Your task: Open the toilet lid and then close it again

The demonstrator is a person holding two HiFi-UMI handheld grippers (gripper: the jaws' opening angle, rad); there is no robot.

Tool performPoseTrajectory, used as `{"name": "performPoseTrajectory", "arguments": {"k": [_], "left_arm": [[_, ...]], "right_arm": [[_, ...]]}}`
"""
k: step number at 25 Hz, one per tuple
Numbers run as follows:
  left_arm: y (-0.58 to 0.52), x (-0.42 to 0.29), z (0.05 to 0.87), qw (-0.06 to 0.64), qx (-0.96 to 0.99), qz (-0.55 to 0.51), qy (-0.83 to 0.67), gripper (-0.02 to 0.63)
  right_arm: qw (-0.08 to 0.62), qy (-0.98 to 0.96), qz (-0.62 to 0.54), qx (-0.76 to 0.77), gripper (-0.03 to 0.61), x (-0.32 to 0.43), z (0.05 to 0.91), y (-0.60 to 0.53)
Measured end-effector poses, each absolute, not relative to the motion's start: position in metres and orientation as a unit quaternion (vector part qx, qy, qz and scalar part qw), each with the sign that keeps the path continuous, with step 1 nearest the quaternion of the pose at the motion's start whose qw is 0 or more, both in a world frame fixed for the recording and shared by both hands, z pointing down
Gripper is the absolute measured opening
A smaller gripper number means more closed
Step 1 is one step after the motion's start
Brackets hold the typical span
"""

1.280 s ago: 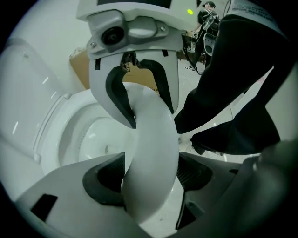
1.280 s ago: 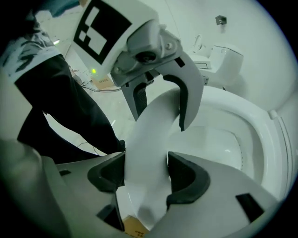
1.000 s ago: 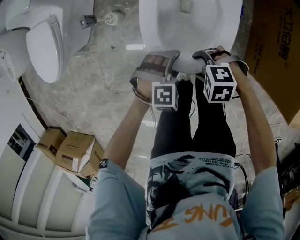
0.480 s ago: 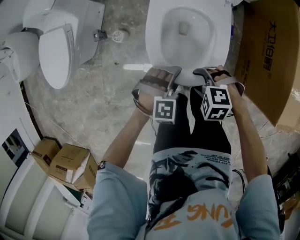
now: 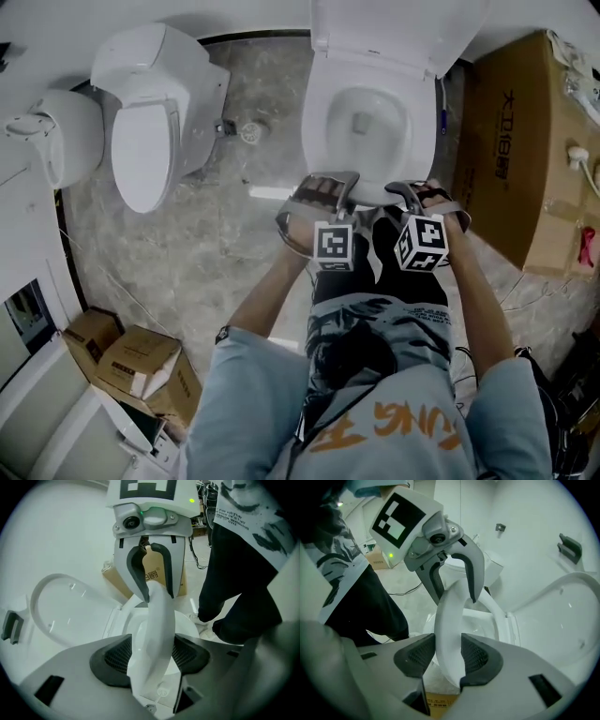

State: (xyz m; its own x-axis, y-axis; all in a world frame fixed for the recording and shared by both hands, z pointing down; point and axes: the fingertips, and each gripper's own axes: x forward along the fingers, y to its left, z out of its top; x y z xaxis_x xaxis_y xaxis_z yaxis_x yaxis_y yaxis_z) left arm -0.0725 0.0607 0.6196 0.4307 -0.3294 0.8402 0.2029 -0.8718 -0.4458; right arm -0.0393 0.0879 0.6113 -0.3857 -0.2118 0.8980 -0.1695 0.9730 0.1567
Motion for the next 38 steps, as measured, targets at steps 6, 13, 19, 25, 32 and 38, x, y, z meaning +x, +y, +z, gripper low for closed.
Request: {"name": "performPoseTrajectory", "arguments": {"k": [6,13,19,25,32,38], "left_arm": [[0.027,-0.061,0.576,0.27,-0.812,-0.514,0.063,0.274],[-0.011,-0.046,0.511,0.277,-0.826,-0.48,0.099,0.276],[-0.04,-0.029,0.476,0.305,-0.825,-0.465,0.105,0.13],[-0.085,-0.009,0.445,0.353,-0.804,-0.458,0.137,0.106],[-0.143,0.013,0.418,0.338,-0.803,-0.465,0.158,0.118],[-0.186,0.028,0.403,0.332,-0.803,-0.466,0.165,0.126]], "right_arm": [[0.528,-0.823,-0.081,0.191,0.161,-0.027,0.572,0.058],[0.525,-0.79,-0.146,0.28,0.132,-0.009,0.516,0.019],[0.507,-0.776,-0.146,0.346,0.123,0.01,0.475,-0.022],[0.477,-0.769,-0.152,0.397,0.119,0.031,0.442,-0.064],[0.453,-0.761,-0.174,0.431,0.104,0.054,0.411,-0.12],[0.429,-0.757,-0.192,0.455,0.095,0.071,0.394,-0.166]]}}
